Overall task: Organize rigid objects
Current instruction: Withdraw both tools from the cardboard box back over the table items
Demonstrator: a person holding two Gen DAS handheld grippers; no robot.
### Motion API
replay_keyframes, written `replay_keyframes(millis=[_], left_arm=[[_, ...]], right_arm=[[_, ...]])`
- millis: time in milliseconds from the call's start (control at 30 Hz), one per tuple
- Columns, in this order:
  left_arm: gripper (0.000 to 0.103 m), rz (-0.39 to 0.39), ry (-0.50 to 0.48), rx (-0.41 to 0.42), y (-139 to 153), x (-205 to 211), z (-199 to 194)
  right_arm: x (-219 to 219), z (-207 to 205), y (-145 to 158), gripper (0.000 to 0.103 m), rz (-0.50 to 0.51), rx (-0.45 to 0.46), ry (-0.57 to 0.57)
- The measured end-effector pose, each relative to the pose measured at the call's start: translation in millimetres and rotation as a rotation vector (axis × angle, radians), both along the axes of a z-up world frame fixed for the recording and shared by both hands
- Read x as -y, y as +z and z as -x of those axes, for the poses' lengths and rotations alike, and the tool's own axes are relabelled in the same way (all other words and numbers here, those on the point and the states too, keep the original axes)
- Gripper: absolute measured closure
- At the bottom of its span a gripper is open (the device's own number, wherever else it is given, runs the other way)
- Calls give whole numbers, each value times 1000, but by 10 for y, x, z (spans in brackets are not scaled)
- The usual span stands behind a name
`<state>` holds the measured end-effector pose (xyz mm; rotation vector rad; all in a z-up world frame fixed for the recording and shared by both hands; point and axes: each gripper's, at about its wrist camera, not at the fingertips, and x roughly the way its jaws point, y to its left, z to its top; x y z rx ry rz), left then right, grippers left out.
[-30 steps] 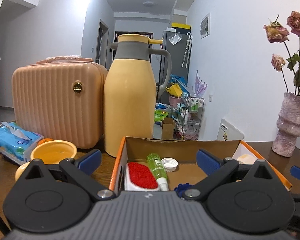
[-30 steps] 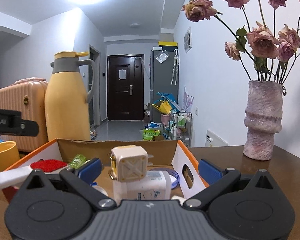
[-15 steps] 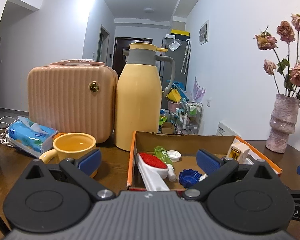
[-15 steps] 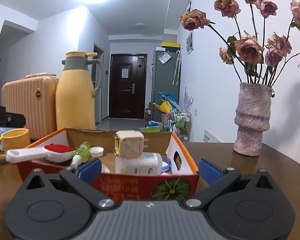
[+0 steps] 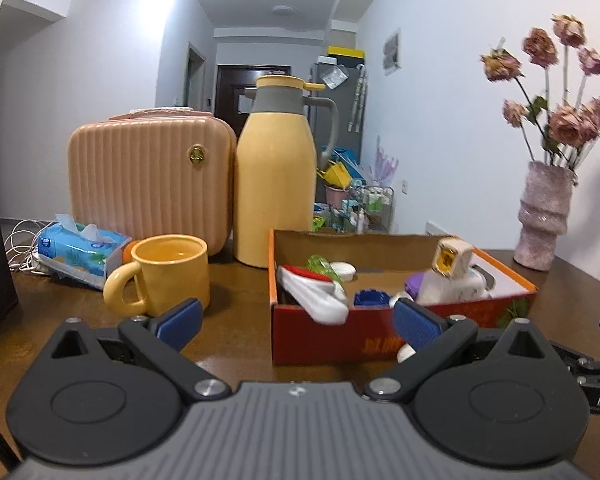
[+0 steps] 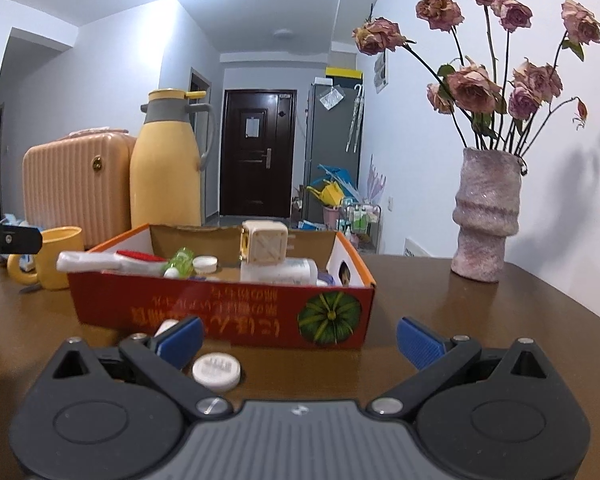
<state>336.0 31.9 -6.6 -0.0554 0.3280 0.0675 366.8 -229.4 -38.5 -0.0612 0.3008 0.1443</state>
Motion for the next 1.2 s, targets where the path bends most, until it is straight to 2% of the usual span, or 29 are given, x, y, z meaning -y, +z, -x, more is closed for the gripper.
replay_keyframes(millis=[333, 500, 600, 700, 767, 933, 1200], left_arm=[[0, -39, -101, -59, -145, 140, 200], [0, -74, -231, -143, -273, 264, 72], [0, -126, -297, -198, -384, 389, -44], [0, -211, -321, -222, -485, 525, -160], [0, -235, -358, -239, -533, 574, -226], [0, -275, -408, -237, -589, 645, -358], [0, -323, -443, -235, -631, 668, -573]], right_arm=[[120, 261, -40, 0, -3, -54, -55], [224, 266, -50, 0, -26, -73, -97], [309, 276, -54, 0, -41, -80, -136], [426, 268, -54, 0, -67, -89, -180], [505, 243, -60, 0, -92, -109, -215], [693, 145, -107, 0, -173, -168, -274], [690, 76, -153, 0, -162, -188, -287]])
